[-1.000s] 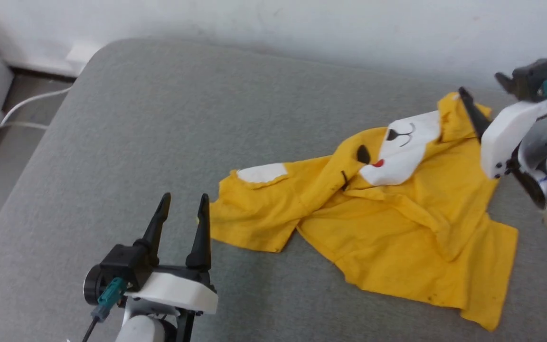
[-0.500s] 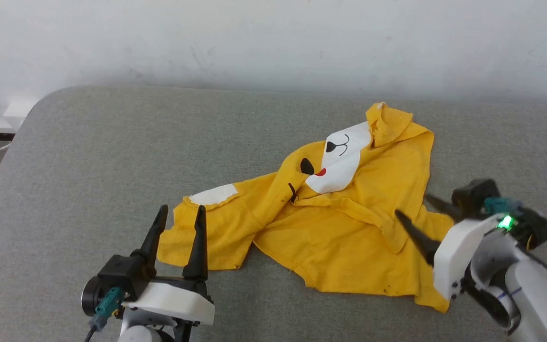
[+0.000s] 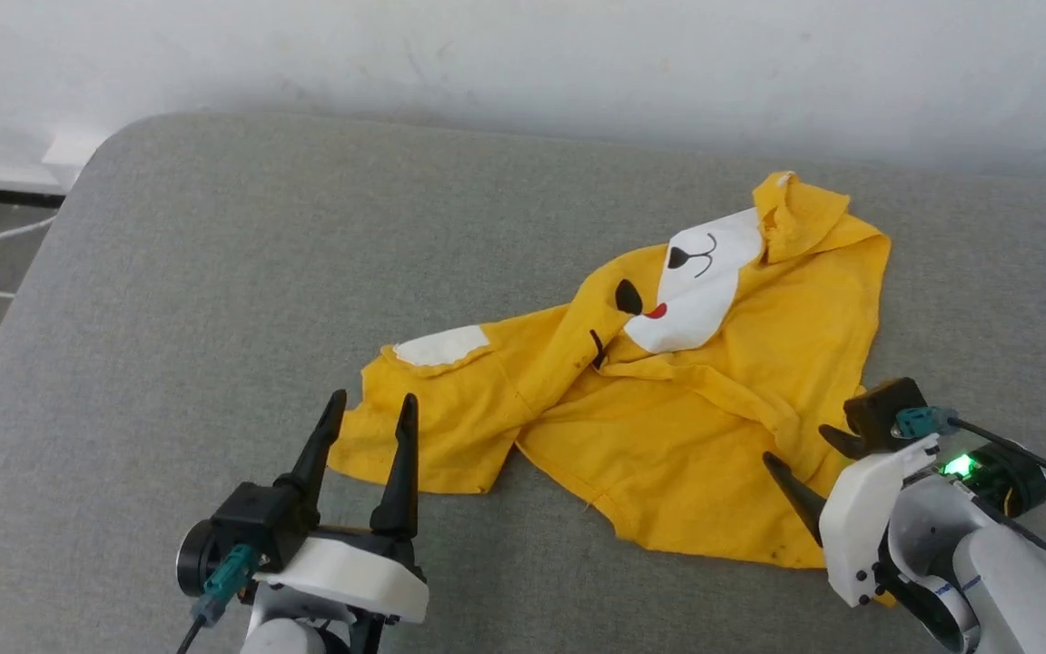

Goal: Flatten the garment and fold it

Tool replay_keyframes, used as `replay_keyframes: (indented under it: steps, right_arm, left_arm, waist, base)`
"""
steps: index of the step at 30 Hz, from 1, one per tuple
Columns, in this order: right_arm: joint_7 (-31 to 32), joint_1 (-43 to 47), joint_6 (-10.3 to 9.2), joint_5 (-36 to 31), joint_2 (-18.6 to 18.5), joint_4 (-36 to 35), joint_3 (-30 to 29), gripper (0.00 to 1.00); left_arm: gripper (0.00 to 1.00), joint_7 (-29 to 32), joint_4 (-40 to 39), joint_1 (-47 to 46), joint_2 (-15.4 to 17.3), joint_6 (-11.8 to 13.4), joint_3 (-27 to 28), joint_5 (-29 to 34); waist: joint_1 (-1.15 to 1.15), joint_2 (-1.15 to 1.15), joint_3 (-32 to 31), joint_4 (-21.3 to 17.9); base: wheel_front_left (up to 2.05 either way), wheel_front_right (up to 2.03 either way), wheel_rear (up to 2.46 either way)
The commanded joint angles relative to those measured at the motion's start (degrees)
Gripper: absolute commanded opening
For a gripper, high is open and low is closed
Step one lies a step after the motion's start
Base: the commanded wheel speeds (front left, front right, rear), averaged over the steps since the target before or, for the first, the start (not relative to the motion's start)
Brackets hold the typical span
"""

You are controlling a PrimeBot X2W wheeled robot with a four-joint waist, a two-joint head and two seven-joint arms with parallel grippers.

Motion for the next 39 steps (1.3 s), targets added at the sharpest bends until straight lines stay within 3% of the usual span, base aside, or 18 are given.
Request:
replay_keyframes:
  steps: [1, 5, 6, 7, 11, 16, 23, 30, 34, 39]
  right_arm:
    - [0.03, -0.31, -0.11, -0.39, 0.32, 0.60, -0.23, 1.00]
    - [-0.12, -0.46, -0.11, -0.61, 1.09, 3.48, -1.22, 1.00]
    - [-0.42, -0.56, -0.11, -0.63, 1.15, 4.01, -1.35, 0.13]
    - [-0.94, -0.71, -0.11, -0.97, 0.98, 4.45, -1.46, 0.00]
    - [-3.51, -0.97, -0.11, -1.57, 0.99, 4.54, -2.63, 0.00]
    - [-4.92, 0.49, -0.11, -2.27, 1.00, -0.69, -5.02, 0.00]
    - [-2.88, 6.75, -0.11, -4.48, 1.18, -14.88, -13.77, 0.00]
    - [3.44, 9.67, -0.11, -8.85, 1.83, -31.38, -22.90, 0.00]
    - [7.40, 5.81, -0.11, -10.03, 1.66, -35.05, -21.31, 0.00]
    - [7.94, -4.80, -0.11, -9.57, 1.15, -29.32, -13.62, 0.00]
  left_arm:
    - [1.00, -0.27, 0.18, -0.92, -0.09, 0.09, 0.07, 0.49]
    - [1.00, -0.27, 0.33, -1.40, -0.09, 0.05, 0.08, 0.44]
    - [1.00, -0.27, 0.37, -1.49, -0.09, 0.08, 0.06, 0.41]
    - [1.00, -0.27, 0.44, -1.56, -0.09, 0.10, 0.02, 0.38]
    - [1.00, -0.27, 0.85, -1.31, -0.09, 0.34, -0.18, 0.33]
    - [1.00, -0.27, 1.24, -0.22, -0.09, 0.27, 0.51, 0.56]
    - [1.00, -0.27, 1.08, 1.34, -0.09, 0.45, 0.83, 0.45]
    - [1.00, -0.27, 0.34, 1.74, -0.09, 0.24, 0.72, 0.55]
    - [1.00, -0.27, 0.34, 1.09, -0.09, 0.05, 0.51, 0.42]
    - [1.00, -0.27, 0.36, -0.59, -0.09, 0.26, -1.02, -0.44]
  waist:
    - [0.00, 0.00, 1.23, 1.21]
    - [0.00, 0.00, 1.86, 1.87]
    - [0.00, 0.00, 1.95, 1.93]
    - [0.00, 0.00, 1.97, 1.98]
    - [0.00, 0.00, 0.86, 1.59]
    - [0.00, 0.00, -1.93, 0.16]
    - [0.00, 0.00, -5.29, -0.98]
    - [0.00, 0.00, -4.85, 0.11]
    - [0.00, 0.00, -3.12, 1.40]
    - [0.00, 0.00, -0.31, 3.87]
  base:
    - [0.00, 0.00, 0.00]
    - [0.00, 0.00, 0.00]
    - [0.00, 0.00, 0.00]
    - [0.00, 0.00, 0.00]
    - [0.00, 0.00, 0.00]
    - [0.00, 0.00, 0.00]
    - [0.00, 0.00, 0.00]
    - [0.00, 0.00, 0.00]
    - [0.00, 0.00, 0.00]
    - [0.00, 0.00, 0.00]
